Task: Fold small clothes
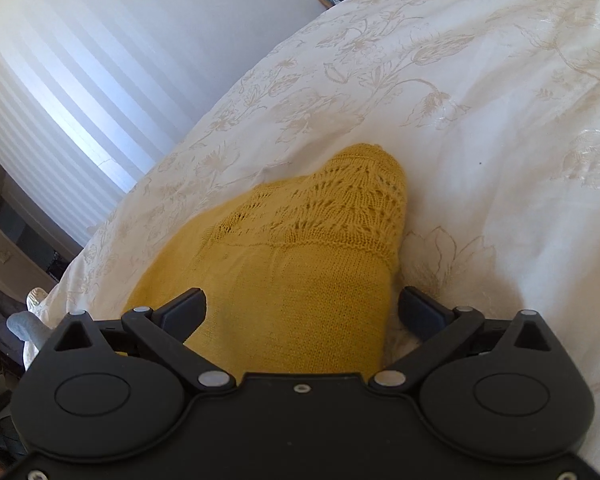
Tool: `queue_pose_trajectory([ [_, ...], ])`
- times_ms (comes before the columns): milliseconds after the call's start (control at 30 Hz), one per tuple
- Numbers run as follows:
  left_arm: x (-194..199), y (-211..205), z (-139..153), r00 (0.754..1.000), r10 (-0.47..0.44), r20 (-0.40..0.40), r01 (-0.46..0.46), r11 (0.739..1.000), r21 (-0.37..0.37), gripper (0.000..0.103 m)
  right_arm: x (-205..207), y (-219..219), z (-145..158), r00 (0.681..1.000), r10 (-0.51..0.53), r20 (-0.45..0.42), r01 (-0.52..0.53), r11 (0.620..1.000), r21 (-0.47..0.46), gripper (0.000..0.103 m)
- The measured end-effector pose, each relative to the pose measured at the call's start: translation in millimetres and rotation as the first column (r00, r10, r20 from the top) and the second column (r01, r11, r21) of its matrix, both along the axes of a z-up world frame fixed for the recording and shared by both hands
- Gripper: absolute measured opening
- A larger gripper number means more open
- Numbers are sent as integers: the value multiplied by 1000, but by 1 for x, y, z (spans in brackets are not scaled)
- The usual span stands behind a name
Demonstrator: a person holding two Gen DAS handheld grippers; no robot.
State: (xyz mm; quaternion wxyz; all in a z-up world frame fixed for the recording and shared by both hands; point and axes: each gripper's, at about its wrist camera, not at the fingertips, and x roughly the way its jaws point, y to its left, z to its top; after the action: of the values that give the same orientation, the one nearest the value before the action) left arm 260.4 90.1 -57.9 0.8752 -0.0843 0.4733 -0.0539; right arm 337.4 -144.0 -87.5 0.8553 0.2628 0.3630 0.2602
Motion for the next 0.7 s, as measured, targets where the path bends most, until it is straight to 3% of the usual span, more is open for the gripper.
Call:
queue_pose_trajectory([
  [400,-5,0,0,1000,-13,17,13,1000,-25,98,18,-5,-6,992,128,15,-128,990,59,103],
  [500,-5,3,4,999,-12,42,14,999,-37,71,28,6,-3,988,153,0,-153,988,34,103],
  [533,-5,5,6,999,-12,48,15,998,-54,56,31,9,-2,987,159,-12,-159,987,31,103],
  [567,-6,7,7,999,-9,51,12,998,-70,50,32,10,0,988,155,-23,-155,988,28,99],
  [600,-6,9,8,999,-1,49,5,996,-90,39,32,10,1,988,149,-29,-148,989,20,93],
  [633,-6,11,8,999,6,46,-2,995,-103,26,31,10,2,990,136,-36,-136,991,-6,68],
  [667,-6,13,9,999,7,44,-1,992,-122,18,31,8,2,991,123,-47,-124,992,-25,55],
  [700,-6,14,9,999,7,40,-2,990,-140,17,31,6,2,991,120,-54,-121,993,-11,53],
])
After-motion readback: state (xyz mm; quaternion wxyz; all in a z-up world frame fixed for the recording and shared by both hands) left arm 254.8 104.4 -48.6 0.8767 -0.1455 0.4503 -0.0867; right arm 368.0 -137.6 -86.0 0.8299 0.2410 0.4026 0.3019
